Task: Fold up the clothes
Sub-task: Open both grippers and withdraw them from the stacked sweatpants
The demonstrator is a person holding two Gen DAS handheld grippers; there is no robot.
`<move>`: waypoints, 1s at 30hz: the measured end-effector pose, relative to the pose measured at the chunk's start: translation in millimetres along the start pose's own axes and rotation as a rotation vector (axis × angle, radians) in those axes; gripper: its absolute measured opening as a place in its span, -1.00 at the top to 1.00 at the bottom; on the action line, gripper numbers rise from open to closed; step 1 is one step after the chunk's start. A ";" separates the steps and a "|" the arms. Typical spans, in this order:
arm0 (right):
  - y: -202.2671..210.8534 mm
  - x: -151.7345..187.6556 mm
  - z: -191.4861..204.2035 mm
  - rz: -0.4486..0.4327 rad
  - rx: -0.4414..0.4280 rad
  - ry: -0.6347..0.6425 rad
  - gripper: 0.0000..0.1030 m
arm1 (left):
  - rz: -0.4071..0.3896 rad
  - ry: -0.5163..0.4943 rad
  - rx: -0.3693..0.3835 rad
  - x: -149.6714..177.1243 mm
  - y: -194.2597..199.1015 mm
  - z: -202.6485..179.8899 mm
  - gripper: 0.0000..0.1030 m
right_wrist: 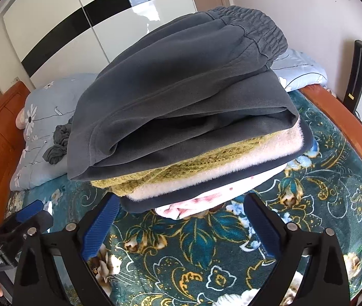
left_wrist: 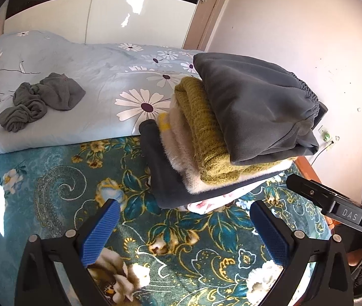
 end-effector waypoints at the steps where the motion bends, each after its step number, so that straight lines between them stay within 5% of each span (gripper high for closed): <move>1: -0.5 0.3 0.6 0.000 0.005 0.005 -0.99 | 0.004 0.009 0.001 0.7 -1.3 1.1 -1.00; 30: -4.2 0.6 6.7 -0.009 0.162 0.132 -1.00 | 0.051 0.011 -0.007 6.1 -16.2 -10.5 -1.00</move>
Point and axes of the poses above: each gripper's, at about its wrist camera, not at the fingertips, and y roughly against the way its jaws point, z to its left, x to its underside, the point moved 1 cm from there along -y, roughly the way its jaws point, and after that the axes turned 9 degrees about -x, right-handed, at the moved point
